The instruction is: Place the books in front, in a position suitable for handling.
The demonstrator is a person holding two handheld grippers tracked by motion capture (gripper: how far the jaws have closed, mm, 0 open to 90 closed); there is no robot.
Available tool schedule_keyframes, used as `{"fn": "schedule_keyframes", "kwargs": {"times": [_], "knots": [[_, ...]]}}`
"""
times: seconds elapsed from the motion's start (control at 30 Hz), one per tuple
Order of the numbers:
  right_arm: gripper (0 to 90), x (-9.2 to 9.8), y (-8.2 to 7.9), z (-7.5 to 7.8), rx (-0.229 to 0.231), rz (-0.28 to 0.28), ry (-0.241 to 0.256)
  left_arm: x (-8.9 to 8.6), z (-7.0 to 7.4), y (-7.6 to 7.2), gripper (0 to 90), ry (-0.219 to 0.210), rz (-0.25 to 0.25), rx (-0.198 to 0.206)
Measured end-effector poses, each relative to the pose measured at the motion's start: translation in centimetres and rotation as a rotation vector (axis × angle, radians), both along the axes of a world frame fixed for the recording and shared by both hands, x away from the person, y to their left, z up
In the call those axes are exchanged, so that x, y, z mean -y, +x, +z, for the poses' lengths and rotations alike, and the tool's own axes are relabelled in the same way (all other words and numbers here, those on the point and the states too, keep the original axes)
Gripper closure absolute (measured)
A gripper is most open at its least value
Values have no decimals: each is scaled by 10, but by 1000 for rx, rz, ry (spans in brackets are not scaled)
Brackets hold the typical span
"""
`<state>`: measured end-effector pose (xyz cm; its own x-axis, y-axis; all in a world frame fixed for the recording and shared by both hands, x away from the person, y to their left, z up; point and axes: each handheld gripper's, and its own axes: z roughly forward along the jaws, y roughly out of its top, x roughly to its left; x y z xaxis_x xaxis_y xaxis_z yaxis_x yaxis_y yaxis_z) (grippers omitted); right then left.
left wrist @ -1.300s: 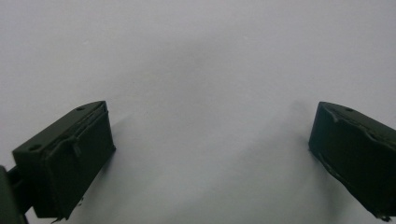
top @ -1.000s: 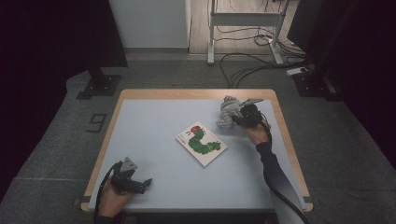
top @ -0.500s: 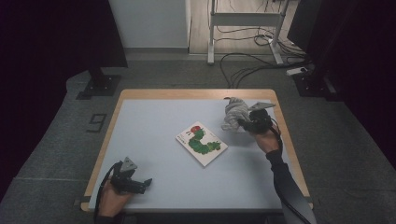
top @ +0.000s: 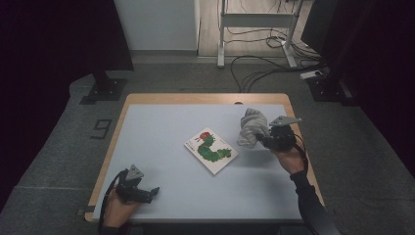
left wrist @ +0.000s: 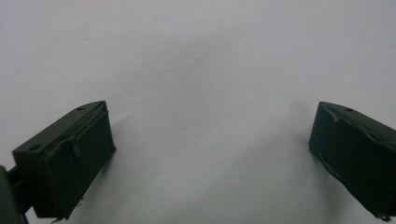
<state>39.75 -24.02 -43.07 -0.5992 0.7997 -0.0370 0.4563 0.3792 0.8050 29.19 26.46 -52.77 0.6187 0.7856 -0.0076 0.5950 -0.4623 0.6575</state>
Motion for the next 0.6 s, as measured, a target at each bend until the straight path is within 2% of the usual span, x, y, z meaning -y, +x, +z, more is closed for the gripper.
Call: {"fn": "schedule_keyframes", "kwargs": {"times": [0.2, 0.3, 0.33, 0.43, 0.6], "knots": [[631, 10, -27, 3, -2, 7, 12, 0, 0, 0, 0, 0, 0, 0], [631, 13, -34, 3, -2, 5, 14, 0, 0, 0, 0, -1, 0, 0], [631, 16, -41, 2, -6, 6, 17, 0, 0, 0, 0, -1, 1, 0], [631, 18, -47, 2, -7, 10, 14, 0, 0, 0, 0, -3, 2, 1], [631, 26, -67, -5, -6, 10, 17, 0, 0, 0, 0, -2, 1, 0]]}}
